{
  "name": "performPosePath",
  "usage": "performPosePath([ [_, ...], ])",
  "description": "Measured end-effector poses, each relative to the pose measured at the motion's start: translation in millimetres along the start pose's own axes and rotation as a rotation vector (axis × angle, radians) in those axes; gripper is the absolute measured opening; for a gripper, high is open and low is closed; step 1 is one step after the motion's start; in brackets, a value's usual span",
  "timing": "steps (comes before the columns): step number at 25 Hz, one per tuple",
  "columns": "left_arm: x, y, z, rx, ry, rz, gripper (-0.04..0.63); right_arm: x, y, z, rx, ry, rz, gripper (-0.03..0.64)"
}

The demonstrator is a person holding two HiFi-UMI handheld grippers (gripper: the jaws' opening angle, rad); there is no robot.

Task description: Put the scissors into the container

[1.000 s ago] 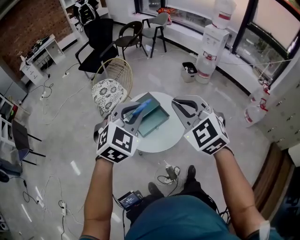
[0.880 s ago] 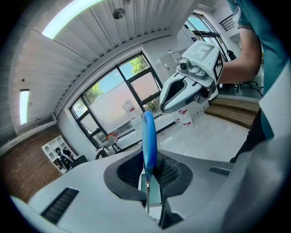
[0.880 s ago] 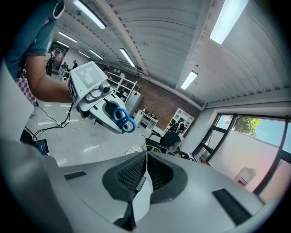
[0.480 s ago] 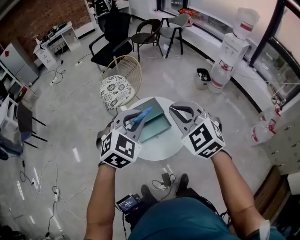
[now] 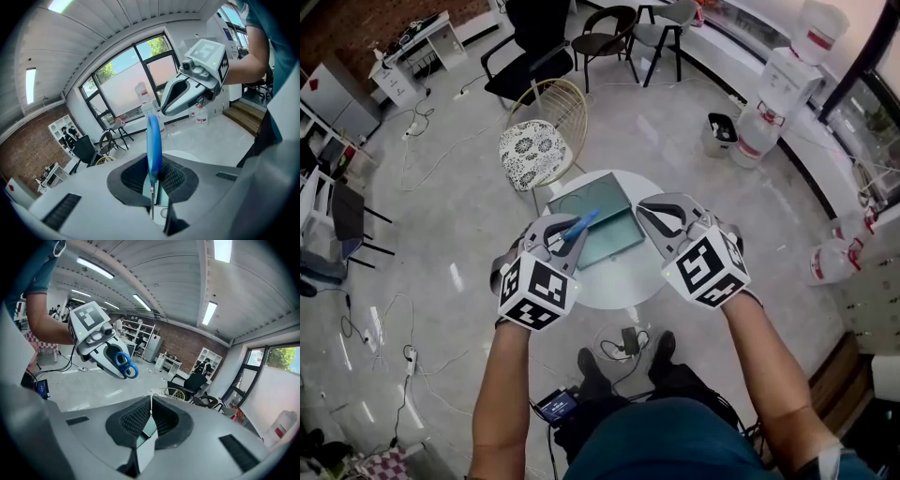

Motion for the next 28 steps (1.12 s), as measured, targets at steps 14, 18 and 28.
performPosePath([
  [14,-15.8,-97.2,-83.5,0.096,0.069,-0.074,0.060,23.7,-92.9,-75.4,0.036,-0.043,0.080,0.039],
  [18,-23.7,-129.9,-109.5,0.127,0.094,-0.105,0.060,28.0,-116.9,-101.4,0.058,-0.062,0.094,0.039],
  [28,-47.9,-215.6,-173.3,0.193,0.164,-0.168,0.060,40.0,-170.8,-162.5,0.108,-0.097,0.118,0.038],
])
Point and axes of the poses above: the fingertips, and each gripper's own axes: y backward along the fingers, x to its left, z out of its top, the point moved 4 cm from there along y, backward along the fingers, and after that the axes turned 6 degrees about x, right-handed, at the moved point
